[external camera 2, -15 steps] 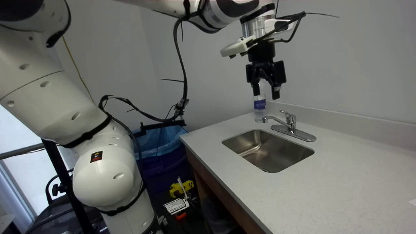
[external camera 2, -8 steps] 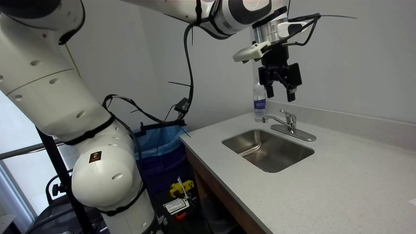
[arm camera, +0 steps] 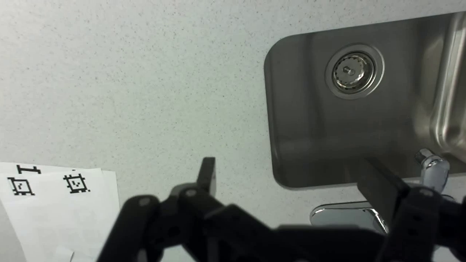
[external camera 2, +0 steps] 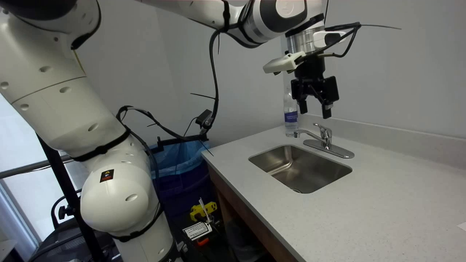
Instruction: Slide the spout to the left
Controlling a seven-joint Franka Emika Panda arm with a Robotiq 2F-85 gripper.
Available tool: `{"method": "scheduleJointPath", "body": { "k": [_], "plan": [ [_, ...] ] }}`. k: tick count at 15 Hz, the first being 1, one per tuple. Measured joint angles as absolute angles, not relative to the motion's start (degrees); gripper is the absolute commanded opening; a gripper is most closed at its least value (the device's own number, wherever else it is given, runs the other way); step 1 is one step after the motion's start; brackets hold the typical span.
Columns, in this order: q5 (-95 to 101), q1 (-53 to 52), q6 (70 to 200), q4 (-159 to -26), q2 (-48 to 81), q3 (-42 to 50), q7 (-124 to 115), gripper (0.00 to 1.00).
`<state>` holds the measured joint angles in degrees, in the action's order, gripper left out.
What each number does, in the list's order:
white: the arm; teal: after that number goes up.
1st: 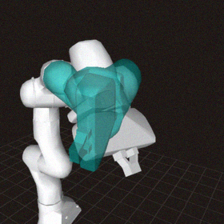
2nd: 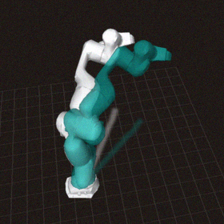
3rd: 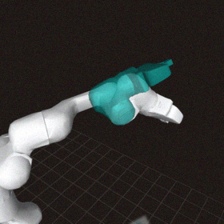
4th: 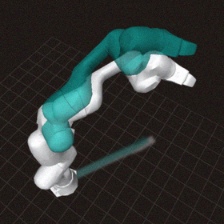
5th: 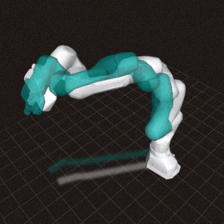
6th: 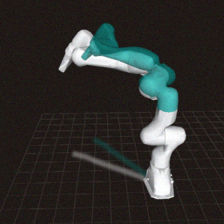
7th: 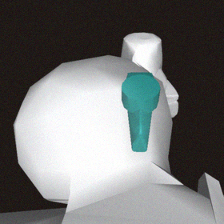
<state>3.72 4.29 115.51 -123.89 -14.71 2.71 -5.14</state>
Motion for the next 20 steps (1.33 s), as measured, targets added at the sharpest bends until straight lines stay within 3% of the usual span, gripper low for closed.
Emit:
{"method": "scheduleJointPath", "body": {
  "k": [11, 20],
  "plan": [
    [3.7, 3.6, 118.3, -112.9, 4.7, 2.3, -6.3, 1.0],
    [3.6, 1.6, 110.9, -102.0, 13.1, 1.5, -6.2, 1.0]
  ]
}}
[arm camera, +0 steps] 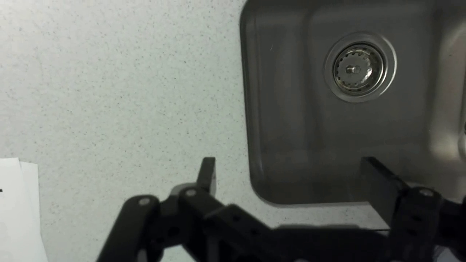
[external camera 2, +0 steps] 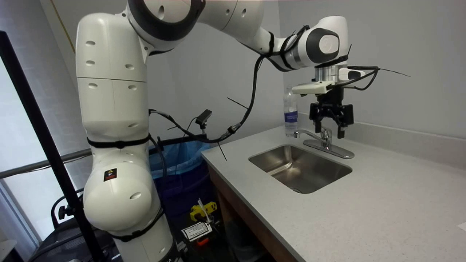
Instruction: Slide the spout to the left
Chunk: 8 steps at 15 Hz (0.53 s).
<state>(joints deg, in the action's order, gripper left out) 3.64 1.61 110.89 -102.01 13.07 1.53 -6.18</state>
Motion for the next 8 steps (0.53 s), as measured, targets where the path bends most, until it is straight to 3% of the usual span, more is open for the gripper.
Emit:
{"method": "scheduleJointPath", "body": {
  "k": [8],
  "plan": [
    [3.6, 1.5, 105.8, -98.4, 15.0, 1.5, -6.1, 1.0]
  ]
}}
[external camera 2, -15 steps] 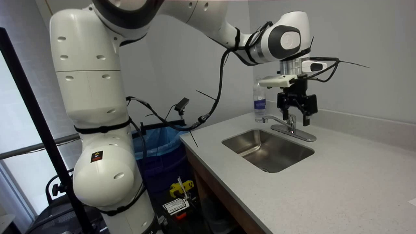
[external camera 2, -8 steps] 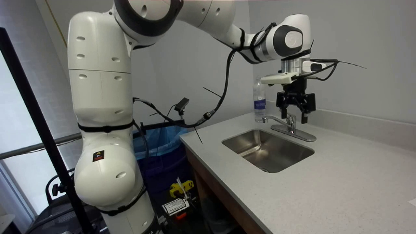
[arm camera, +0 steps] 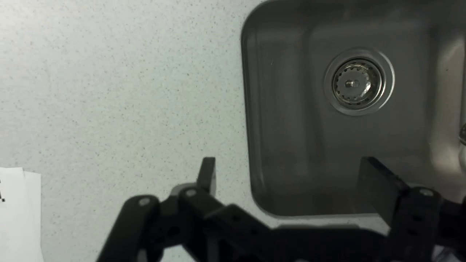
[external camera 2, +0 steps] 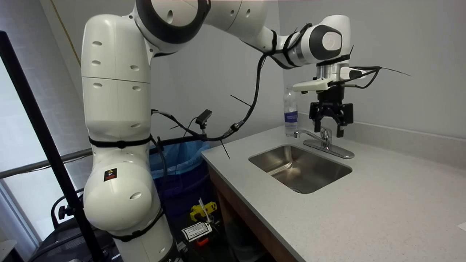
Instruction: Slide the spout to the left
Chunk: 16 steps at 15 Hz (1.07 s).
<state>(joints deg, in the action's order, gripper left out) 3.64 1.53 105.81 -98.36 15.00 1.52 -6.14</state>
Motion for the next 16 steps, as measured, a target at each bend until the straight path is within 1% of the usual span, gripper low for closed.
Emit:
{"method": "scheduleJointPath", "body": {
  "k": [7, 16],
  "plan": [
    [3.6, 1.5, 105.8, -98.5, 15.1, 1.5, -6.1, 1.0],
    [3.7, -0.6, 109.3, -103.7, 17.6, -0.4, -5.3, 1.0]
  ]
}}
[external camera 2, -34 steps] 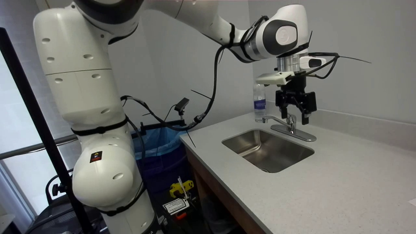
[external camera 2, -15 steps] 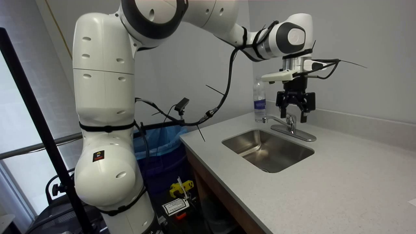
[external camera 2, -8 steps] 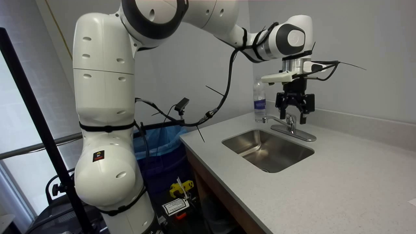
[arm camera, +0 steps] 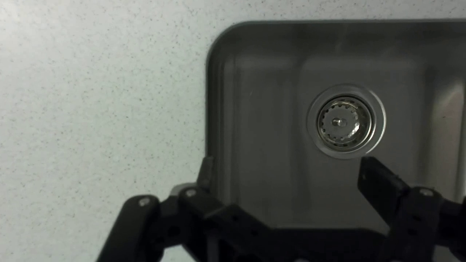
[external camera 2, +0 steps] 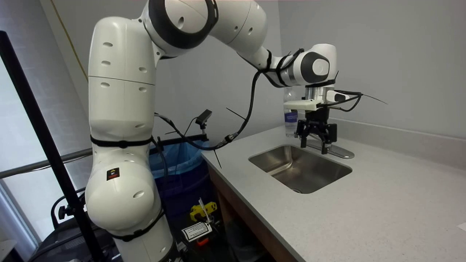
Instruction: Slide the spout to the left
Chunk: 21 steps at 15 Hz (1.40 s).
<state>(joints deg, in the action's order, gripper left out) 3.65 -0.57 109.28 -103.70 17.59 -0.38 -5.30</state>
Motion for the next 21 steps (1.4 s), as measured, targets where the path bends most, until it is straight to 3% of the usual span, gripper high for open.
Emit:
{"method": "scheduleJointPath", "body": {
  "k": [21],
  "plan": [
    [-1.1, -1.8, 114.0, -102.3, 18.8, -4.5, -1.5, 1.0]
  ]
}}
